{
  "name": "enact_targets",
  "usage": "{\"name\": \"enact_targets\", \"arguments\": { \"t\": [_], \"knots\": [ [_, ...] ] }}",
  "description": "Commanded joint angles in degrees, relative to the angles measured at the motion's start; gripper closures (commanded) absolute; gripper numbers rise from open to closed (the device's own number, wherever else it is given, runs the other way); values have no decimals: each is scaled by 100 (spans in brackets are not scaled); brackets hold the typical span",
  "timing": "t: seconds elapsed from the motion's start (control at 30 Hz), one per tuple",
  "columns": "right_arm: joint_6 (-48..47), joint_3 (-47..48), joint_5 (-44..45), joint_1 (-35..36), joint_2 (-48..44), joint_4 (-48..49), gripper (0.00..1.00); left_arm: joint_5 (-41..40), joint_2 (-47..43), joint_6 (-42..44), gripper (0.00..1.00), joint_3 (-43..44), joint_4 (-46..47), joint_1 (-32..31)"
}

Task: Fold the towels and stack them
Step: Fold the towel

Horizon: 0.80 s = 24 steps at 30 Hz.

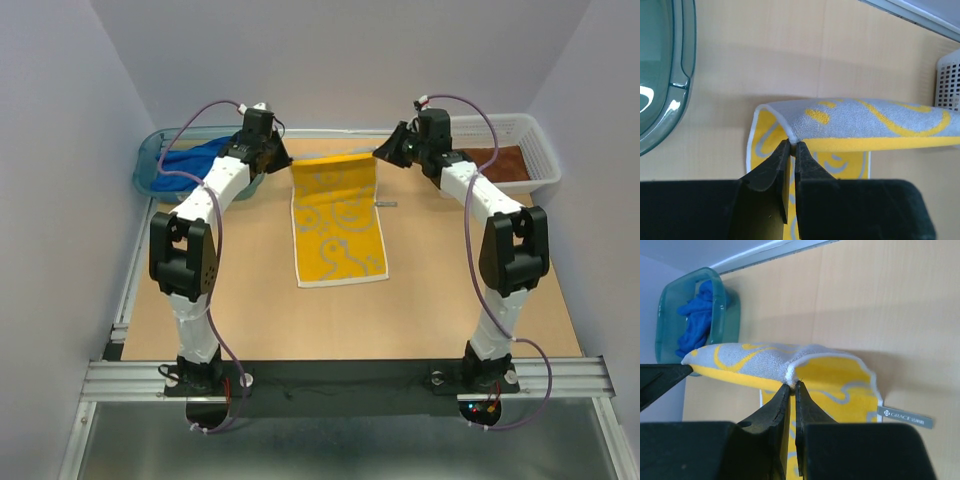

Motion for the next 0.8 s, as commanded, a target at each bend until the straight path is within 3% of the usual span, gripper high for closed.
{"name": "enact_targets", "arguments": {
  "t": [0.0, 0.3, 0.77],
  "knots": [
    [-335, 451, 178, -121, 116, 107, 99, 20, -105, 266, 100, 268, 244, 174],
    [-221, -119, -156, -113, -182, 90, 100, 485, -413, 240, 100, -170, 192, 192],
    [139, -2589, -481, -113, -1518, 81, 100, 1093, -1836, -129, 100, -2992, 605, 69]
  ]
}}
